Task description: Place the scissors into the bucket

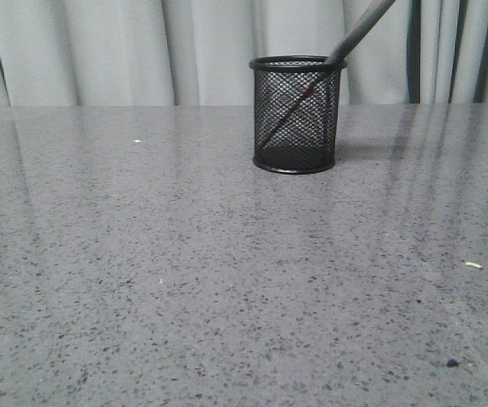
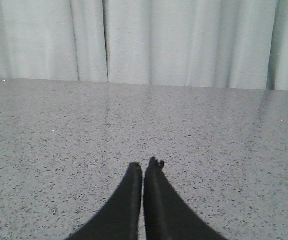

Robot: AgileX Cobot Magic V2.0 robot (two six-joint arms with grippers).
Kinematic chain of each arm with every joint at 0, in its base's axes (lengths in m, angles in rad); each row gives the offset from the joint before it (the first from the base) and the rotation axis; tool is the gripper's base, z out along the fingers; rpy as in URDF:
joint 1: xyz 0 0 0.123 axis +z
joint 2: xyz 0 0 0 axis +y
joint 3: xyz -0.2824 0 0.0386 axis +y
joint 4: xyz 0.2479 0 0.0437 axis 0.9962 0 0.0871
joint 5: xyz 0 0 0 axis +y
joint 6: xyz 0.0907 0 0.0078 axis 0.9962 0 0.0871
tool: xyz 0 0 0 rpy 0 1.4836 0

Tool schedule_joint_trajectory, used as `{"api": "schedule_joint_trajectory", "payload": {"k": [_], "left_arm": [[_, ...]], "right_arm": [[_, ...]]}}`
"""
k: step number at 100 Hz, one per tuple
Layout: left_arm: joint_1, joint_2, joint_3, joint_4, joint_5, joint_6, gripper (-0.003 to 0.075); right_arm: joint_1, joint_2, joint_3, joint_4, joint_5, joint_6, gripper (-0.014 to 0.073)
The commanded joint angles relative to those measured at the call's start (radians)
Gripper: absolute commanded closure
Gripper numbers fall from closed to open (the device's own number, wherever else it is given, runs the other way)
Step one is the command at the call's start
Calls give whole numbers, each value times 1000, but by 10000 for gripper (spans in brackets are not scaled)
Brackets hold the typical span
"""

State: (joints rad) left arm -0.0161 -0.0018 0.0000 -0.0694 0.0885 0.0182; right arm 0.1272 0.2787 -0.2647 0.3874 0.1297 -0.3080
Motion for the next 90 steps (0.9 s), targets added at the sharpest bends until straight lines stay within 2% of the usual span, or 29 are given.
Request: {"api": "schedule_joint_trajectory", "payload": {"k": [1, 21, 46, 53, 60, 71, 90], "left_arm": [[-8, -28, 41, -7, -73, -9, 740], [-8, -28, 41, -7, -73, -9, 740], [-8, -28, 41, -7, -73, -9, 740], [-8, -28, 41, -7, -73, -9, 740], [-8, -28, 41, -7, -73, -9, 740], [-8, -28, 41, -7, -73, -9, 740], [-8, -28, 41, -7, -73, -9, 740]], "right_arm": [[-8, 6, -26, -61, -69, -7, 664], [-35, -38, 27, -265, -92, 130, 664], [-94, -257, 247, -289, -166, 136, 664], [-115, -318, 286, -331, -166, 177, 664], [-137, -307, 286, -367, -115, 244, 664], [-156, -313, 286, -372, -61, 244, 664], [-156, -313, 284, -372, -65, 244, 664]]}}
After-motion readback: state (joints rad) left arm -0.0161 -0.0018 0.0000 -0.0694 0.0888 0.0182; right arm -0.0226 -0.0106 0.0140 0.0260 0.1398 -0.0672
